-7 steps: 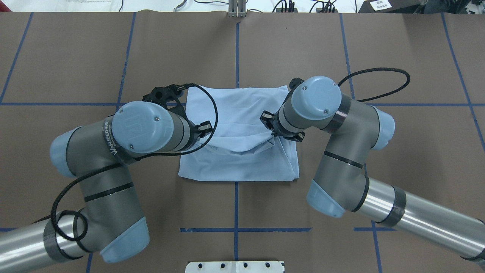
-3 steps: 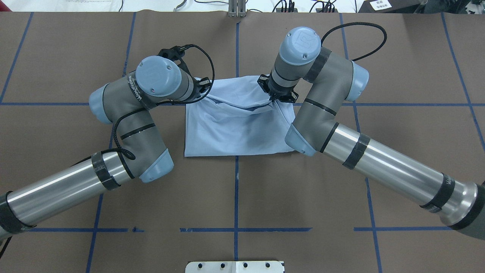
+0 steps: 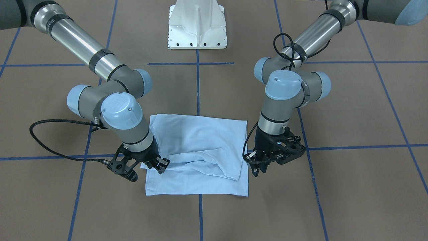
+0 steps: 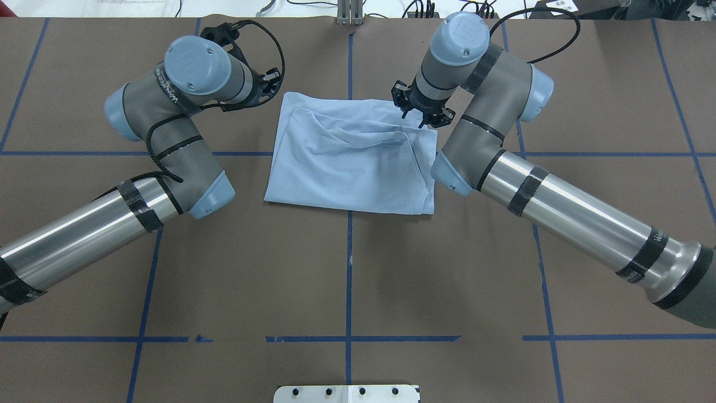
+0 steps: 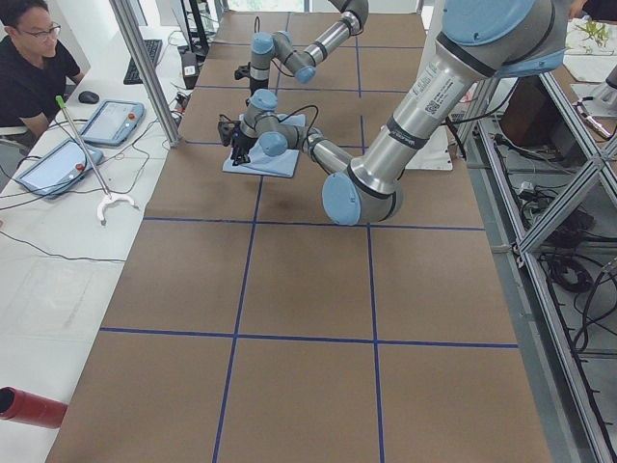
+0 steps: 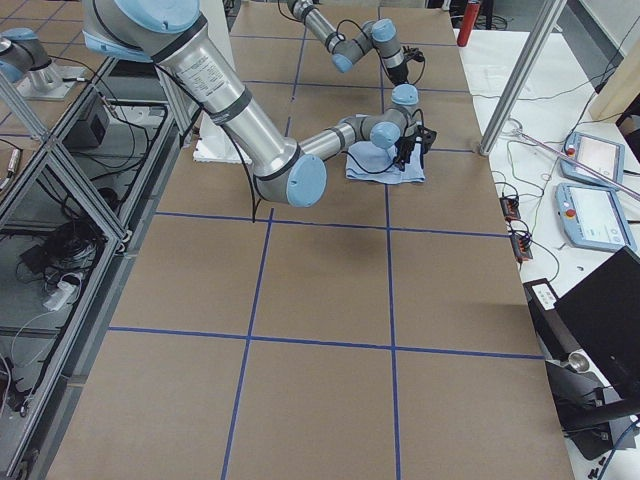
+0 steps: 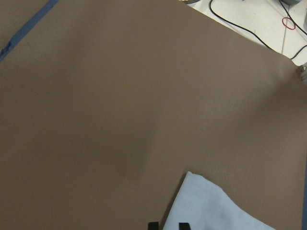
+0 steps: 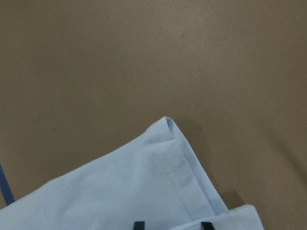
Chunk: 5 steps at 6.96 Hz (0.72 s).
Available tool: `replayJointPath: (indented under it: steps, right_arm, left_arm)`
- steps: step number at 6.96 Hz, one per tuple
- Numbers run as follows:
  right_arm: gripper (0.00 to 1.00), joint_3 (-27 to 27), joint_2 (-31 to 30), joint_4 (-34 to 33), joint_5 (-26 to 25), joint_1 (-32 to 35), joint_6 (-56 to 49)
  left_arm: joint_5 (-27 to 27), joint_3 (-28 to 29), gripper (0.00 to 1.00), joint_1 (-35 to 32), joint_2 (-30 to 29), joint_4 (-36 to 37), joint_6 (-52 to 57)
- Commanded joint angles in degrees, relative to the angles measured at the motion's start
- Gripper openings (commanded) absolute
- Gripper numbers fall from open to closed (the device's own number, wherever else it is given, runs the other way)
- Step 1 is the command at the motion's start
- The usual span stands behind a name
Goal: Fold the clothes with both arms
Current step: 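Open both grippers and raise them off the folded shirt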
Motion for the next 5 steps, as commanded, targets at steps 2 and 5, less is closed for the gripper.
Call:
replayJointPath:
  steps: [2, 5]
  right_arm:
    - [1.00, -0.35, 0.84, 0.03, 1.04, 1.02, -2.21]
    - [1.00, -0.08, 1.29, -0.59, 5.23, 5.13, -11.86]
  left_arm:
    - [-3.66, -0.17, 1.00, -0.67, -0.38, -0.18, 1.28]
    - [-4.58, 4.80, 0.99, -0.06, -1.60, -6.29, 4.59]
